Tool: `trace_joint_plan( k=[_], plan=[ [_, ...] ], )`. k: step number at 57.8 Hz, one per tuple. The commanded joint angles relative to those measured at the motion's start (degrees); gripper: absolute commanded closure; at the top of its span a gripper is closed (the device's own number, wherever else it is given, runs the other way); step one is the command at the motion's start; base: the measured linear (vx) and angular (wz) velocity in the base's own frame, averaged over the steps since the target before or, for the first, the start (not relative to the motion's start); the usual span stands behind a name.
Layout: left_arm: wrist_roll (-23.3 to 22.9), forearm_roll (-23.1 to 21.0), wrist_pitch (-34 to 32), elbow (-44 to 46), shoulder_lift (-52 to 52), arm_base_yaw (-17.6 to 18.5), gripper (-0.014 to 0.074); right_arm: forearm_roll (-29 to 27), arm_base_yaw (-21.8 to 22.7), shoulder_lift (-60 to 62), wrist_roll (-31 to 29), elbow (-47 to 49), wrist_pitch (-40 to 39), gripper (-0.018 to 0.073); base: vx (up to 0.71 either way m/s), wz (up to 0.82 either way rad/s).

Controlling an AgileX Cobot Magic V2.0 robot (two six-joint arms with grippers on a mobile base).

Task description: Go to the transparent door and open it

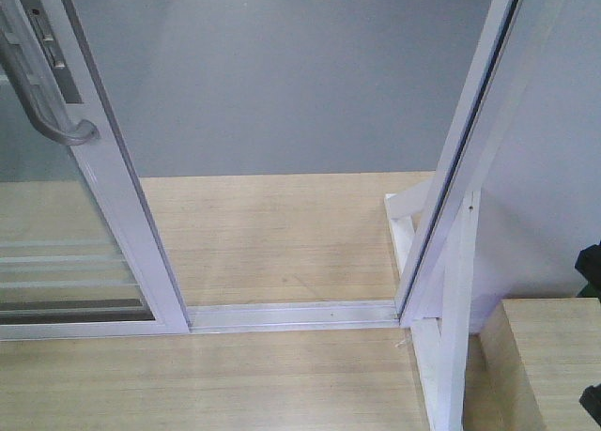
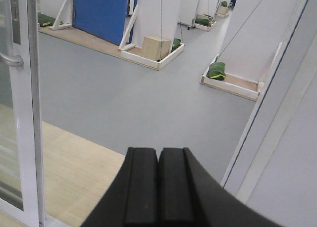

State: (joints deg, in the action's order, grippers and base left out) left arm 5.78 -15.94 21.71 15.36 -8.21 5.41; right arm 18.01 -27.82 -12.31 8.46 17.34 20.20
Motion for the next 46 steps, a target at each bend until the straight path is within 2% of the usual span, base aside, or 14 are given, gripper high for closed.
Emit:
trace_joint_plan(
  k=[1, 28, 32, 39, 46],
  plan=[
    [-0.69, -0.92, -4.49, 1.73, -0.71, 0.34, 0.0602, 0.51, -0.04, -0.8, 0.15, 1.52, -4.44, 0.0564, 0.0, 0.0],
    [-0.62, -0.85, -4.38, 1.73, -0.71, 0.34, 0.0602, 0.51, -0.04, -0.8, 0.15, 1.52, -4.22, 0.0564, 0.0, 0.0],
    [1.43, 3.53, -4.37, 1.66, 0.04, 0.29, 0.0602, 0.51, -0.04, -0.8, 0.15, 1.52, -4.22, 0.0564, 0.0, 0.0],
    [1.44, 9.21, -6.32, -2.48, 2.68, 0.29, 0.0602, 0.51, -0.04, -0.8, 0.15, 1.52, -4.22, 0.0564, 0.0, 0.0],
    [1.11, 11.03, -10.11, -9.88, 7.13, 0.29, 0.0602, 0.51, -0.04, -0.8, 0.15, 1.52, -4.22, 0.0564, 0.0, 0.0]
  ],
)
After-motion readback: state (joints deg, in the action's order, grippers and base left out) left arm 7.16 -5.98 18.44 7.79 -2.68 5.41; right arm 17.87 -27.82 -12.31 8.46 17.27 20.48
